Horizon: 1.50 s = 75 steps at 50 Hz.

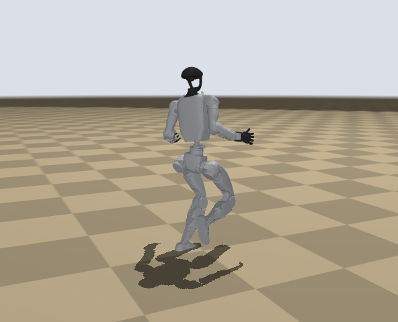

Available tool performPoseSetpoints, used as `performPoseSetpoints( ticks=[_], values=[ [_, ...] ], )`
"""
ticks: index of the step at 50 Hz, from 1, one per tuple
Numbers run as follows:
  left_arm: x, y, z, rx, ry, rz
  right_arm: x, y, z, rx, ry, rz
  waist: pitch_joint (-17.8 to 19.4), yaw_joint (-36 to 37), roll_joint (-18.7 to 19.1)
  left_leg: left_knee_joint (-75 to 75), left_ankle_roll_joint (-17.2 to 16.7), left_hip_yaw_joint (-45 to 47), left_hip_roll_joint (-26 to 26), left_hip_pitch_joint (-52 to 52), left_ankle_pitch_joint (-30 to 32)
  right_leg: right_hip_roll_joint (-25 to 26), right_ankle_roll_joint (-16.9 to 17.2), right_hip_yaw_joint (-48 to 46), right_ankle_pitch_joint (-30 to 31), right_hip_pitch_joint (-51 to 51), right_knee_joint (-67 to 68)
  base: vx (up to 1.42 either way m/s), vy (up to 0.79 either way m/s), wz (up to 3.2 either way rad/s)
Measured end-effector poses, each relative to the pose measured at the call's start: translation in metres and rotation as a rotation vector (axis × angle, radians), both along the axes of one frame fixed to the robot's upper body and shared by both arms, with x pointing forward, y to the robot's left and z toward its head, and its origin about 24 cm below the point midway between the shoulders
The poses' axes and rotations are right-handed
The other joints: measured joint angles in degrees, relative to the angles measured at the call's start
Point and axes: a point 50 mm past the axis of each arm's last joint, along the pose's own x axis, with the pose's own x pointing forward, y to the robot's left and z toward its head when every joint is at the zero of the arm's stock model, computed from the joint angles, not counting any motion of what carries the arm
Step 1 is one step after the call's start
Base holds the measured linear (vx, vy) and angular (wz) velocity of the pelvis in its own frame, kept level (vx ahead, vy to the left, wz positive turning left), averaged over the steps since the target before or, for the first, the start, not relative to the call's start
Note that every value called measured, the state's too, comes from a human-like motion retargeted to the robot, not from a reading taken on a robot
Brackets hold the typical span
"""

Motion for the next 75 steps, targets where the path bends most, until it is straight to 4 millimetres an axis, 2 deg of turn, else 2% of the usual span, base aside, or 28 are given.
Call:
performPoseSetpoints(
  ticks=[3, 7, 9, 11, 15, 19, 20, 21, 23, 28, 30, 33, 35, 37, 40, 43, 45, 47, 52, 55, 58, 60, 63, 65, 67, 70, 72, 75],
  values=[
    [0.004, -0.008, -0.015, -0.013, 0.083, -0.007, 0.018, 0.010, 0.014, -0.047, -0.061, 0.043, 0.04, 2.02, -1.18, -3.66, -0.46, 0.02, -1.95, 1.52, 3.48, -1.52, -0.10, 0.00, -0.82, 4.50, -5.42, 0.00, -0.01, 0.09],
    [0.008, -0.022, -0.025, 0.019, 0.142, -0.109, 0.038, 0.028, 0.035, -0.097, -0.159, 0.151, -1.62, 2.38, -3.42, -9.48, -5.85, 2.38, -2.86, 0.94, 19.62, -4.54, 0.53, -1.70, -3.47, 9.16, -18.10, -0.03, -0.04, 0.68],
    [0.011, -0.029, -0.027, 0.040, 0.158, -0.187, 0.046, 0.037, 0.045, -0.127, -0.213, 0.205, -2.37, 2.57, -3.79, -9.39, -7.79, 3.29, -2.97, -1.39, 22.96, -4.76, 1.37, -2.89, -5.87, 10.45, -24.28, -0.10, -0.02, 0.87],
    [0.015, -0.037, -0.028, 0.058, 0.163, -0.270, 0.054, 0.043, 0.058, -0.175, -0.271, 0.247, -2.73, 3.25, -2.99, -5.07, -7.60, 4.43, -1.55, -4.42, 21.98, -3.40, 2.07, -4.00, -9.61, 11.86, -29.63, -0.12, 0.01, 0.78],
    [0.021, -0.046, -0.025, 0.125, 0.183, -0.417, 0.068, 0.048, 0.091, -0.305, -0.414, 0.266, -2.14, 6.11, 1.41, 12.32, -3.74, 4.75, 4.90, -10.47, 14.61, 3.65, 1.20, -4.41, -19.75, 14.60, -36.83, -0.13, 0.05, 0.32],
    [0.025, -0.042, -0.020, 0.286, 0.246, -0.482, 0.079, 0.040, 0.119, -0.465, -0.516, 0.214, 0.01, 8.02, 5.00, 30.08, -0.88, 3.83, 10.81, -15.46, 8.78, 9.22, -5.83, -3.94, -37.81, 16.14, -38.00, -0.11, 0.06, -0.03],
    [0.027, -0.040, -0.018, 0.341, 0.270, -0.489, 0.081, 0.037, 0.123, -0.500, -0.529, 0.198, 0.80, 8.37, 5.89, 33.00, -0.68, 3.44, 12.32, -16.14, 8.13, 10.44, -7.44, -4.03, -40.97, 16.59, -38.43, -0.07, 0.05, -0.05],
    [0.029, -0.040, -0.019, 0.369, 0.283, -0.493, 0.081, 0.034, 0.121, -0.504, -0.516, 0.187, 1.23, 8.47, 6.59, 33.97, -0.70, 3.20, 13.52, -15.82, 8.40, 10.95, -7.93, -4.42, -41.03, 17.09, -39.14, -0.06, 0.05, 0.00],
    [0.028, -0.039, -0.020, 0.404, 0.309, -0.502, 0.075, 0.031, 0.106, -0.483, -0.453, 0.182, 1.17, 8.33, 7.57, 33.09, -1.27, 3.30, 15.15, -13.94, 10.19, 11.44, -7.54, -5.00, -38.80, 17.81, -41.03, -0.02, 0.06, 0.11],
    [0.025, -0.049, -0.016, 0.362, 0.252, -0.555, 0.034, 0.028, 0.041, -0.307, -0.167, 0.228, -1.95, 5.65, 8.00, 17.52, -5.93, 4.93, 13.30, -4.62, 18.57, 10.14, 0.63, -5.07, -16.28, 15.07, -42.39, 0.00, 0.08, 0.20],
    [0.026, -0.054, -0.010, 0.337, 0.198, -0.578, 0.017, 0.029, 0.022, -0.244, -0.076, 0.237, -2.58, 3.62, 7.68, 11.69, -7.71, 5.66, 11.26, -1.49, 21.37, 8.41, 1.87, -5.19, -11.02, 12.02, -40.21, -0.04, 0.08, 0.26],
    [0.030, -0.059, 0.003, 0.298, 0.103, -0.606, -0.001, 0.026, 0.006, -0.183, 0.007, 0.227, -2.33, -0.35, 6.89, 5.49, -8.74, 6.15, 7.64, 2.57, 22.55, 5.34, 0.81, -4.83, -9.85, 7.01, -34.57, -0.06, 0.08, 0.35],
    [0.035, -0.059, 0.017, 0.302, 0.035, -0.617, -0.007, 0.023, 0.004, -0.156, 0.028, 0.212, -1.60, -2.91, 6.43, 2.65, -8.16, 5.86, 5.61, 5.28, 20.62, 3.97, -0.67, -3.87, -10.59, 3.37, -29.26, -0.08, 0.08, 0.33],
    [0.040, -0.059, 0.028, 0.320, -0.014, -0.640, -0.009, 0.022, 0.006, -0.146, 0.025, 0.204, -0.49, -4.77, 6.23, 1.02, -6.28, 5.14, 4.17, 7.74, 14.71, 3.54, -2.18, -2.74, -11.02, -0.77, -22.72, -0.10, 0.08, 0.21],
    [0.046, -0.061, 0.038, 0.365, -0.038, -0.676, -0.005, 0.022, 0.015, -0.156, -0.013, 0.194, 1.50, -6.06, 5.92, 0.68, -1.13, 4.64, 2.97, 10.38, 0.60, 3.38, -3.57, -1.48, -10.37, -6.82, -12.88, -0.12, 0.09, 0.17],
    [0.055, -0.062, 0.037, 0.417, -0.015, -0.712, 0.009, 0.025, 0.027, -0.208, -0.068, 0.206, 3.70, -5.14, 5.29, -0.03, 4.01, 4.92, 2.40, 12.23, -9.94, 3.83, -3.02, -0.16, -7.36, -10.05, -7.69, -0.13, 0.09, 0.10],
    [0.061, -0.065, 0.031, 0.420, 0.008, -0.729, 0.019, 0.030, 0.033, -0.240, -0.096, 0.238, 4.20, -4.20, 4.77, -1.05, 5.32, 4.78, 1.79, 12.76, -10.66, 3.18, -3.31, 0.31, -6.50, -9.52, -7.66, -0.11, 0.05, 0.20],
    [0.060, -0.067, 0.020, 0.403, 0.055, -0.729, 0.028, 0.037, 0.041, -0.262, -0.133, 0.295, 3.39, -3.44, 4.68, -2.87, 3.97, 3.88, 1.64, 13.09, -6.74, 2.39, -3.83, -0.13, -6.22, -7.23, -11.12, -0.07, 0.00, 0.30],
    [0.049, -0.069, 0.002, 0.389, 0.133, -0.730, 0.041, 0.052, 0.060, -0.262, -0.222, 0.426, 0.31, -3.01, 3.66, -6.47, -5.52, 2.90, 1.63, 9.68, 16.65, -0.71, -2.77, -1.57, -3.91, -2.71, -23.40, -0.13, -0.04, 0.37],
    [0.041, -0.065, 0.000, 0.384, 0.169, -0.743, 0.048, 0.056, 0.072, -0.270, -0.280, 0.474, -0.83, -2.34, 4.00, -4.81, -7.87, 2.48, 2.19, 6.24, 19.95, -2.44, -2.55, -2.96, -5.78, -3.17, -25.34, -0.23, 0.00, 0.04],
    [0.030, -0.058, 0.000, 0.381, 0.212, -0.747, 0.056, 0.056, 0.092, -0.319, -0.359, 0.477, -0.60, -1.59, 4.93, -2.39, -5.73, 1.45, 2.27, 5.18, 15.48, -3.53, -3.59, -2.39, -8.04, -4.81, -20.63, -0.29, 0.05, -0.23],
    [0.024, -0.052, 0.005, 0.413, 0.238, -0.746, 0.060, 0.055, 0.109, -0.363, -0.429, 0.457, 0.30, -1.01, 5.24, -1.31, -2.53, 0.62, 1.60, 5.26, 7.34, -3.99, -3.77, -1.15, -9.31, -6.61, -14.89, -0.31, 0.07, -0.31],
    [0.020, -0.042, 0.019, 0.511, 0.262, -0.730, 0.064, 0.051, 0.137, -0.433, -0.550, 0.387, 3.02, 0.66, 5.57, -1.32, 4.13, 0.37, 1.70, 5.43, -7.46, -2.57, -1.30, 1.01, -6.53, -9.41, -6.34, -0.31, 0.09, -0.28],
    [0.018, -0.037, 0.026, 0.543, 0.261, -0.703, 0.062, 0.049, 0.148, -0.457, -0.599, 0.355, 4.51, 2.15, 5.43, -1.60, 6.43, 1.61, 2.62, 4.39, -9.81, -1.74, 0.53, 1.70, -3.24, -9.30, -3.49, -0.28, 0.05, -0.18],
    [0.013, -0.035, 0.023, 0.502, 0.255, -0.659, 0.057, 0.052, 0.148, -0.427, -0.603, 0.371, 3.82, 2.51, 4.99, -3.36, 4.60, 1.56, 2.48, 2.82, -4.97, -2.56, 1.45, 1.21, -1.57, -6.46, -4.95, -0.21, -0.02, 0.11],
    [0.004, -0.034, 0.013, 0.393, 0.236, -0.588, 0.048, 0.057, 0.138, -0.334, -0.569, 0.418, 1.28, 1.77, 3.00, -7.28, -2.72, 1.70, 0.57, -0.42, 12.60, -6.13, 3.01, -0.21, 0.69, 0.16, -11.96, -0.16, -0.08, 0.55],
    [0.001, -0.034, 0.006, 0.338, 0.221, -0.557, 0.044, 0.057, 0.127, -0.286, -0.527, 0.438, -0.09, 1.70, 1.43, -8.09, -6.44, 2.60, -1.07, -3.85, 21.56, -9.22, 3.99, -1.76, -0.01, 4.50, -17.65, -0.15, -0.08, 0.71],
    [0.003, -0.036, -0.001, 0.279, 0.198, -0.537, 0.039, 0.055, 0.111, -0.259, -0.462, 0.447, -0.85, 3.54, 0.61, -3.96, -8.37, 4.50, -1.33, -9.93, 24.60, -11.35, 5.04, -5.22, -4.32, 10.92, -25.68, -0.15, -0.06, 0.41]
  ],
)
